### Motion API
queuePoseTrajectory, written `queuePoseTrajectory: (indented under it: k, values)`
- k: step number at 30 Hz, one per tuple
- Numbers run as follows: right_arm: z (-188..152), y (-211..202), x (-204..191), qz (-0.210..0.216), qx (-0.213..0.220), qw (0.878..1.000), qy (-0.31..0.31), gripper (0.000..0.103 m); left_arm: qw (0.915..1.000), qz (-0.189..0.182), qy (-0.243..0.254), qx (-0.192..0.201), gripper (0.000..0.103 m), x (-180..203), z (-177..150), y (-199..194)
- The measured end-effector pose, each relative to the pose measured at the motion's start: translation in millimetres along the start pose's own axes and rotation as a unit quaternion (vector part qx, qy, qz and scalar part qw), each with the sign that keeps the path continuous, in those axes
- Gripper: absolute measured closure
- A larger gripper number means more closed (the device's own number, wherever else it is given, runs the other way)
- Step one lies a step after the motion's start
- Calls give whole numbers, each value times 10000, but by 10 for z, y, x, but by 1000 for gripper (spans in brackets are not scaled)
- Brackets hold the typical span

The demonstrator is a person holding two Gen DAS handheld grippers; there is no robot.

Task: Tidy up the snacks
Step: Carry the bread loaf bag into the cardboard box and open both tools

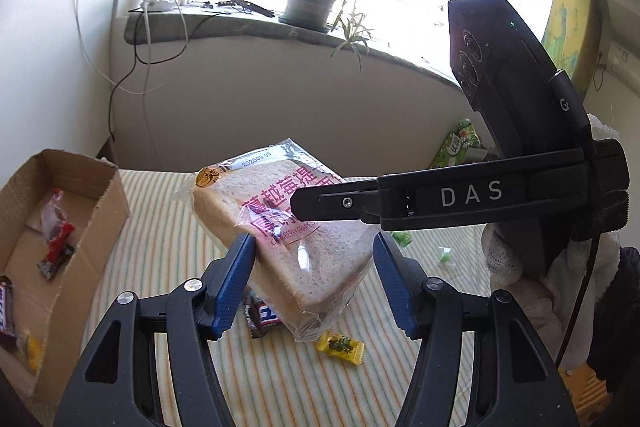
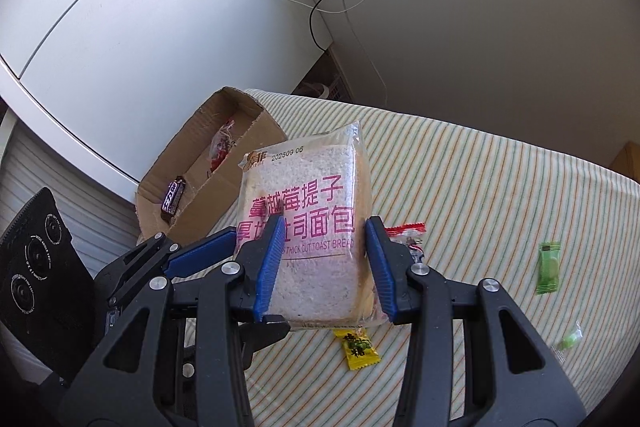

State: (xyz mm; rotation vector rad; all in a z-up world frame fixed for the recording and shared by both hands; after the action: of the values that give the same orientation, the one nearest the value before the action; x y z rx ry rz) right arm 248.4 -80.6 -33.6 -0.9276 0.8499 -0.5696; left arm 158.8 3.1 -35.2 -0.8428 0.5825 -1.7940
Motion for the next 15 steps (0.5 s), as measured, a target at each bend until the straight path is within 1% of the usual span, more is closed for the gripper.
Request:
queuePoseTrajectory:
  k: [8,11,14,15]
  values:
    - [274,268,-675,223,-98,9985,-498,59,9981,382,-316,366,43,-485,-71,-439]
    - [366,395,-920,291,-160,9973,-652,59,9965,504,-466,479,43,-666,-169,-621]
    - [443,513,-1139,358,-236,9958,-813,59,9952,609,-508,576,43,-817,-219,-750]
    - [468,558,-1207,368,-268,9951,-883,59,9953,569,-505,606,47,-851,-230,-790]
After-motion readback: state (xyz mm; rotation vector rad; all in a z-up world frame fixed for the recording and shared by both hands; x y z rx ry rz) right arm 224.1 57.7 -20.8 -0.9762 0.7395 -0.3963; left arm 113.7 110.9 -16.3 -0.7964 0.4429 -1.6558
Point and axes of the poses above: each gripper's, at about its wrist camera, not at the fingertips, and y roughly the way its jaws point, x to its right, z to its top, the point moved 4 cm from there along y, roughly the way its jaws point, and after that the axes turned 13 degrees about -x, right-handed, at the moved point
